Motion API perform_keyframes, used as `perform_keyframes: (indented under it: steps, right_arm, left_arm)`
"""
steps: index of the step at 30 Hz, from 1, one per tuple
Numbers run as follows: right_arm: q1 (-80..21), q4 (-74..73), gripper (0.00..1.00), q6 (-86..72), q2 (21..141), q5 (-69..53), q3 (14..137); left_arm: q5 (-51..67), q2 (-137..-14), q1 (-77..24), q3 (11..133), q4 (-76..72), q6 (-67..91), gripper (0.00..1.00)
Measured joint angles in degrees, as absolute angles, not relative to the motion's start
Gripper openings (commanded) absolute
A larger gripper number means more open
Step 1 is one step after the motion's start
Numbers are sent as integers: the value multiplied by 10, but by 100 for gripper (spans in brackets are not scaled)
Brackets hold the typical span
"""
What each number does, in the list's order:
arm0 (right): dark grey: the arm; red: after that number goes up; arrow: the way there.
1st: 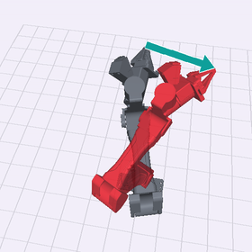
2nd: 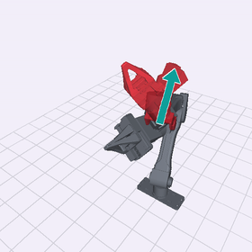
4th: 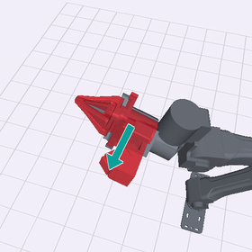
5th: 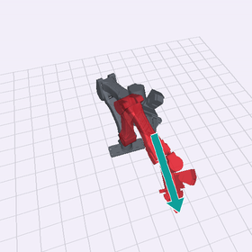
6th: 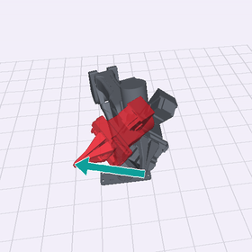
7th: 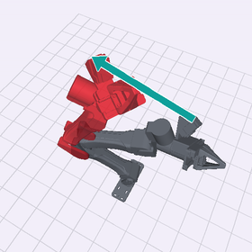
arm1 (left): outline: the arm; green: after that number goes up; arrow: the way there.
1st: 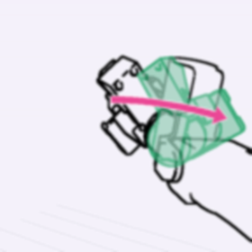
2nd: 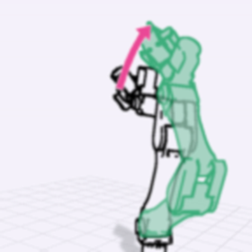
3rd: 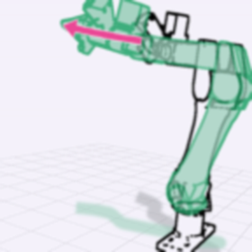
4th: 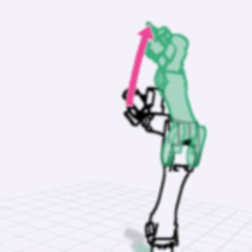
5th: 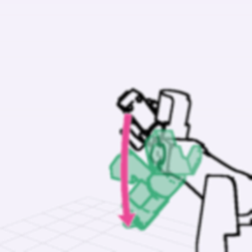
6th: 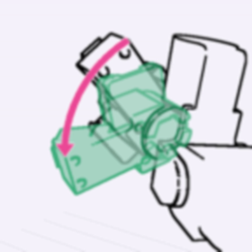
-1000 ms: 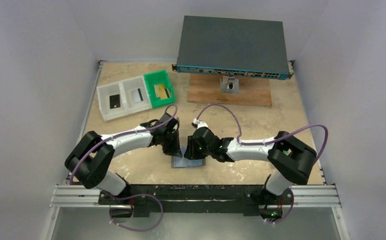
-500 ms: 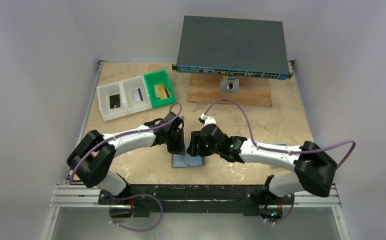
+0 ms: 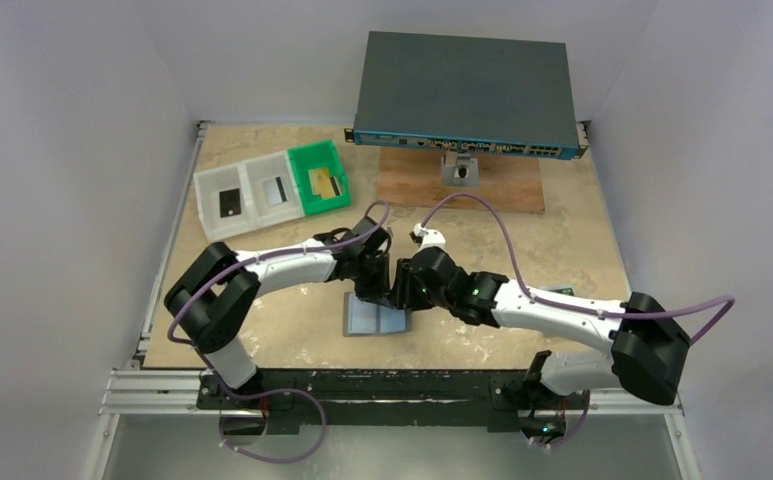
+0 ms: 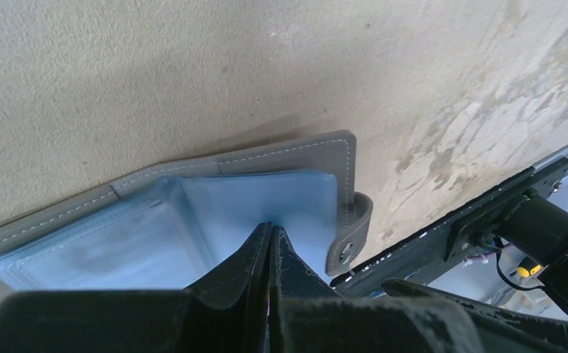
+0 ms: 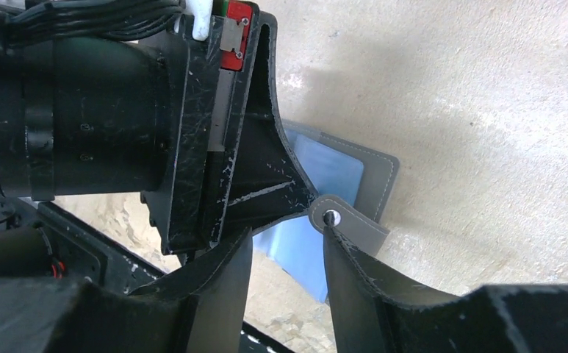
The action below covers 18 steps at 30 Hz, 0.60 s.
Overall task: Take the credit cards out of the card holder
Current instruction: Remove the credit card from the card holder.
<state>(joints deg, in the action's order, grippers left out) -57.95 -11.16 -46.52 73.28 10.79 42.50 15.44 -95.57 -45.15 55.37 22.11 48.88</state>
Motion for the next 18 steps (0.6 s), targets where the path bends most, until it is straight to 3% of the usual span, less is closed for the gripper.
perform_keyframes:
  steps: [9,18]
  right_arm:
    - [-576,-74,38,-469,767,99,424]
    - [-582,-39,40,-474,836,59,431]
  left_arm:
    - [156,-961,-450,586,281,463,6]
    - [122,-862,-387,584,332,443,7]
